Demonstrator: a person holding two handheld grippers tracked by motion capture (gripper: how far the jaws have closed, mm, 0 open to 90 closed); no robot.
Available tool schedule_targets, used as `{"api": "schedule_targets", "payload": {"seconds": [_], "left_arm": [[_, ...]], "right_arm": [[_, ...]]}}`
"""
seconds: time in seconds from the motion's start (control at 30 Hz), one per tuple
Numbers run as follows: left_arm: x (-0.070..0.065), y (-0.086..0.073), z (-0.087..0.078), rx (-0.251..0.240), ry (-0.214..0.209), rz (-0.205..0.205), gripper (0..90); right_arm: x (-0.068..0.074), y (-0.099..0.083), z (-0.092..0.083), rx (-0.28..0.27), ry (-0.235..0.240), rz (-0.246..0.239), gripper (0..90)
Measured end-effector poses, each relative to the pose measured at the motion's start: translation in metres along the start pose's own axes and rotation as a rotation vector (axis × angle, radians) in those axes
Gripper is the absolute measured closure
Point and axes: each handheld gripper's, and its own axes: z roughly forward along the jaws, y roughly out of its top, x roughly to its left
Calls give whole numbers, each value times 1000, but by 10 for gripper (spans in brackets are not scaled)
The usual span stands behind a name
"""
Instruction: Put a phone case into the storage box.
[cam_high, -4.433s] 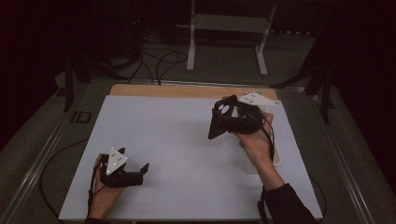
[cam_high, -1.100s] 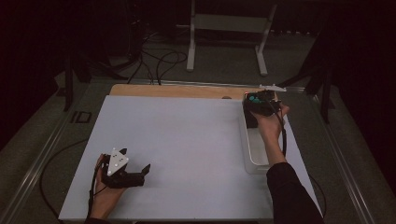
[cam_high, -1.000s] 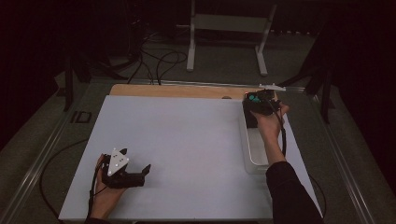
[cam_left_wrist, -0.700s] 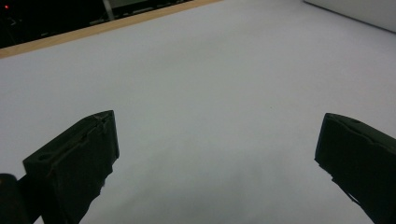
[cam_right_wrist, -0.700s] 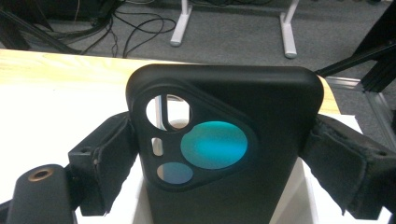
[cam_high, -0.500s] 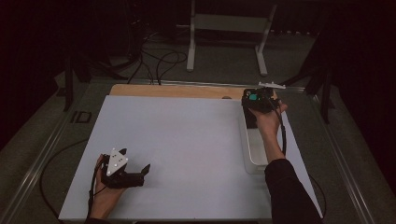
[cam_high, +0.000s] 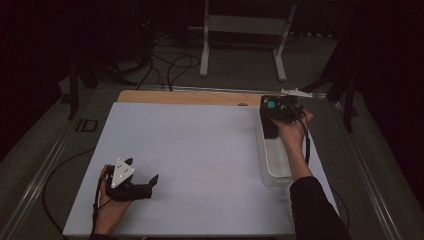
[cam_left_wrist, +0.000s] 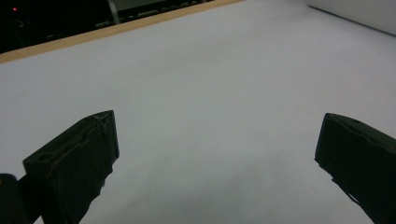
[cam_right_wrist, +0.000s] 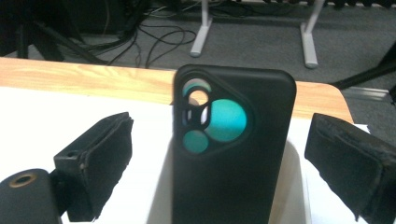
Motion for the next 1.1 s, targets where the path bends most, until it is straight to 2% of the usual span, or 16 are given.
{"api": "schedule_targets", "payload": {"seconds": [0.03, 0.17, 0.2, 0.23, 0.3, 0.37, 0.47, 0.5, 0.53, 0.63, 0.67, 0.77, 0.83, 0.97, 1.03, 1.1], "left_arm": [[0, 0, 0, 0, 0, 0, 1], [1, 1, -2, -5, 5, -3, 0], [1, 1, -2, -6, 4, -3, 1], [1, 1, -2, -6, 4, -3, 0], [0, 1, -2, -7, 3, -1, 0], [0, 2, -4, -11, 3, -3, 0], [0, 4, -8, -27, -8, -13, 0], [0, 4, -8, -27, -8, -13, 0], [-1, 6, -10, -35, -11, -11, 0], [-1, 7, -12, -41, -18, -7, 0], [-2, 8, -13, -43, -19, -3, 0], [-3, 9, -15, -43, -19, 3, 0], [-4, 9, -17, -47, -21, 5, 0], [-4, 9, -20, -55, -19, 3, 0], [-3, 8, -23, -61, -16, 2, 0], [-2, 7, -25, -64, -11, -1, 0]], "right_arm": [[0, 0, 0, 0, 0, 0, 75], [6, -6, -13, -15, 48, -4, 75], [10, -10, -20, -17, 69, -23, 75], [10, -10, -20, -17, 69, -23, 75], [18, -17, -31, -24, 92, -63, 75], [21, -19, -35, -26, 104, -75, 75], [33, -28, -54, -43, 139, -129, 76], [33, -28, -54, -43, 139, -129, 76], [38, -34, -64, -56, 160, -151, 75], [41, -39, -73, -72, 180, -160, 75], [44, -47, -85, -93, 204, -182, 76], [44, -53, -91, -104, 222, -188, 76], [44, -67, -104, -126, 247, -189, 75], [44, -77, -111, -131, 266, -185, 76], [45, -96, -121, -167, 294, -175, 76], [46, -105, -126, -183, 303, -174, 76]]}}
